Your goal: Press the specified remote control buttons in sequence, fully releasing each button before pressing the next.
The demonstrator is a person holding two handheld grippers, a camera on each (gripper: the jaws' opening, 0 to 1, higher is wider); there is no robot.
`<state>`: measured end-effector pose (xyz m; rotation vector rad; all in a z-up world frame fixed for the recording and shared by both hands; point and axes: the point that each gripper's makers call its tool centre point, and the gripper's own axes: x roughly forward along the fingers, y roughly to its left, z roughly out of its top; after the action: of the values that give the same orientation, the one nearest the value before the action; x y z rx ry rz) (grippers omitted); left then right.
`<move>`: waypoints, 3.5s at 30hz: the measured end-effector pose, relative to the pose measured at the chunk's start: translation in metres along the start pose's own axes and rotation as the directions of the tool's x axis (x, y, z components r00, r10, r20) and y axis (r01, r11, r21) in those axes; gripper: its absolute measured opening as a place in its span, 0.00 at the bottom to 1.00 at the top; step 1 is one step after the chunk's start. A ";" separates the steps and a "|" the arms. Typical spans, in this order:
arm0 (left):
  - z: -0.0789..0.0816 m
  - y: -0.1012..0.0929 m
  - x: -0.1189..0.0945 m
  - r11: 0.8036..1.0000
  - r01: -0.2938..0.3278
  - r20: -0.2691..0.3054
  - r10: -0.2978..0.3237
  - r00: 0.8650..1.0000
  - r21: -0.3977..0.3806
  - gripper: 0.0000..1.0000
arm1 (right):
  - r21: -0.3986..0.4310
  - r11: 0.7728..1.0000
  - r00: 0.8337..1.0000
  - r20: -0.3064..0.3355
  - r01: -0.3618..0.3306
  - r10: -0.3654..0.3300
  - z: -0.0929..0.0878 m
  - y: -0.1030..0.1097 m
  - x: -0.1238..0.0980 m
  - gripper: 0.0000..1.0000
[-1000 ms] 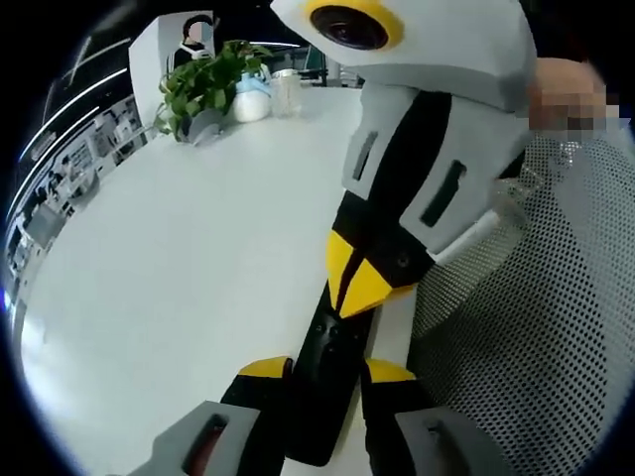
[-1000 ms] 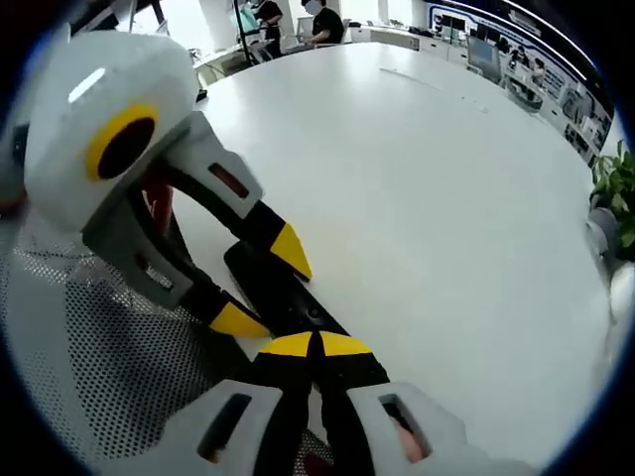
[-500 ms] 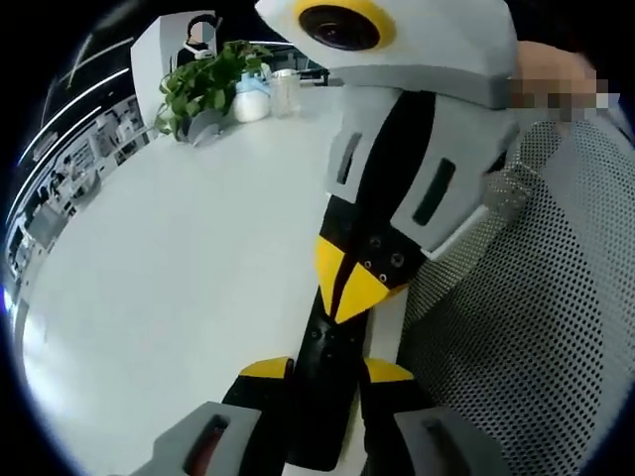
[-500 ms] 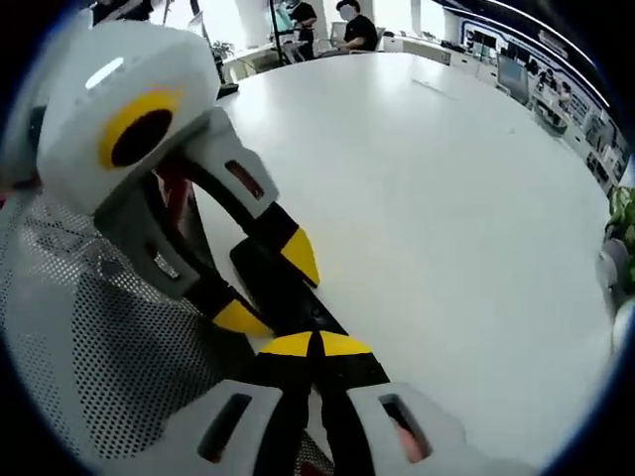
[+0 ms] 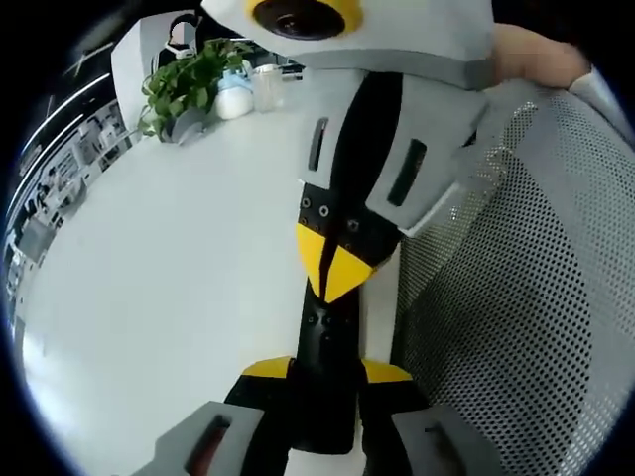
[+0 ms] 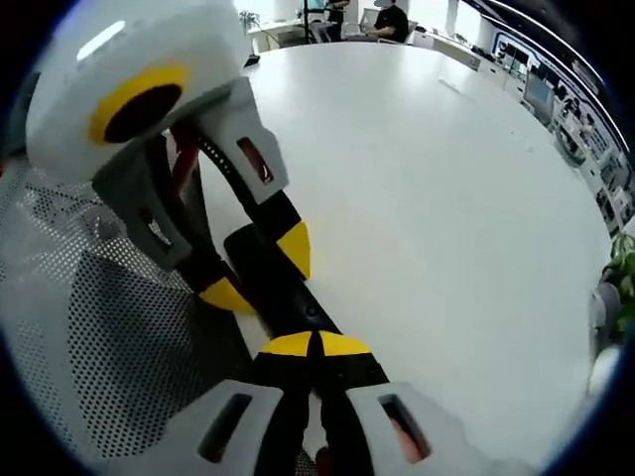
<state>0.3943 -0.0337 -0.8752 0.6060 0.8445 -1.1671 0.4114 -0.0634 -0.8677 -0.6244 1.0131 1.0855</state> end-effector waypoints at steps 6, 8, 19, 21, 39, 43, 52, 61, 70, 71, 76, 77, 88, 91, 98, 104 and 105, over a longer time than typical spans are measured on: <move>-0.005 0.000 -0.003 1.000 0.000 -0.018 0.000 1.000 0.007 0.24 | 0.044 0.999 1.000 0.005 -0.022 0.022 0.000 -0.001 0.000 0.00; -0.005 0.000 -0.003 1.000 0.002 -0.019 -0.002 1.000 0.013 0.24 | 0.102 0.994 0.999 0.017 -0.031 0.030 0.000 0.000 -0.001 0.00; -0.003 0.001 -0.003 1.000 -0.005 -0.040 0.005 0.999 -0.005 0.23 | 0.206 0.976 0.998 0.021 -0.066 0.063 -0.009 -0.002 -0.008 0.00; -0.003 0.002 -0.002 1.000 -0.008 -0.038 0.007 0.999 -0.007 0.23 | 0.209 0.975 0.998 0.013 -0.068 0.067 -0.010 -0.003 -0.008 0.00; 0.000 0.007 0.000 0.999 -0.025 -0.027 0.025 0.999 -0.026 0.24 | 0.085 0.995 0.998 0.004 -0.056 0.055 0.000 -0.003 -0.002 0.00; 0.000 0.007 0.000 0.999 -0.027 -0.025 0.026 0.999 -0.033 0.24 | 0.072 0.996 0.999 -0.010 -0.047 0.048 0.001 -0.003 0.000 0.00; 0.000 0.008 0.000 0.999 -0.025 -0.018 0.024 1.000 -0.037 0.24 | 0.047 0.998 0.999 -0.018 -0.038 0.039 0.000 -0.002 0.001 0.00; 0.000 0.008 0.000 0.999 -0.025 -0.016 0.024 1.000 -0.031 0.24 | 0.141 0.989 0.998 0.036 -0.047 0.042 0.000 -0.003 0.000 0.00; 0.001 0.009 0.000 0.999 -0.019 -0.009 0.019 1.000 -0.026 0.24 | 0.201 0.974 0.995 0.039 -0.103 0.097 -0.008 -0.004 -0.005 0.00; 0.001 0.009 0.001 0.999 -0.019 -0.009 0.019 1.000 -0.025 0.24 | 0.200 0.974 0.994 0.038 -0.105 0.099 -0.008 -0.004 -0.005 0.00; 0.001 0.009 0.000 0.999 -0.018 -0.003 0.018 1.000 -0.028 0.24 | 0.140 0.984 0.994 -0.002 -0.107 0.108 -0.010 -0.003 -0.005 0.00; 0.001 0.009 0.000 0.999 -0.018 -0.004 0.018 1.000 -0.027 0.24 | 0.133 0.986 0.994 0.000 -0.105 0.106 -0.010 -0.002 -0.005 0.00; 0.002 0.009 0.001 0.999 -0.029 -0.002 0.029 1.000 -0.038 0.25 | -0.033 0.998 0.998 -0.014 -0.055 0.055 -0.010 0.000 -0.006 0.00; 0.002 0.009 0.001 0.999 -0.029 0.001 0.029 1.000 -0.042 0.25 | -0.020 0.998 0.998 -0.014 -0.058 0.058 -0.010 -0.001 -0.005 0.00; 0.002 0.009 0.001 0.999 -0.029 -0.001 0.029 1.000 -0.043 0.25 | -0.048 0.997 0.998 -0.022 -0.057 0.056 -0.010 0.000 -0.004 0.00; 0.002 0.009 0.001 0.998 -0.031 0.002 0.031 1.000 -0.047 0.25 | -0.049 0.997 0.998 -0.042 -0.056 0.054 -0.010 0.000 -0.004 0.00; 0.002 0.009 0.001 0.998 -0.031 0.003 0.032 0.999 -0.047 0.25 | -0.075 0.996 0.998 -0.040 -0.058 0.055 -0.010 0.000 -0.004 0.00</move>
<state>0.4040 -0.0329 -0.8754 0.5769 0.8543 -1.1167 0.4075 -0.0735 -0.8682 -0.6835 1.0316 1.1695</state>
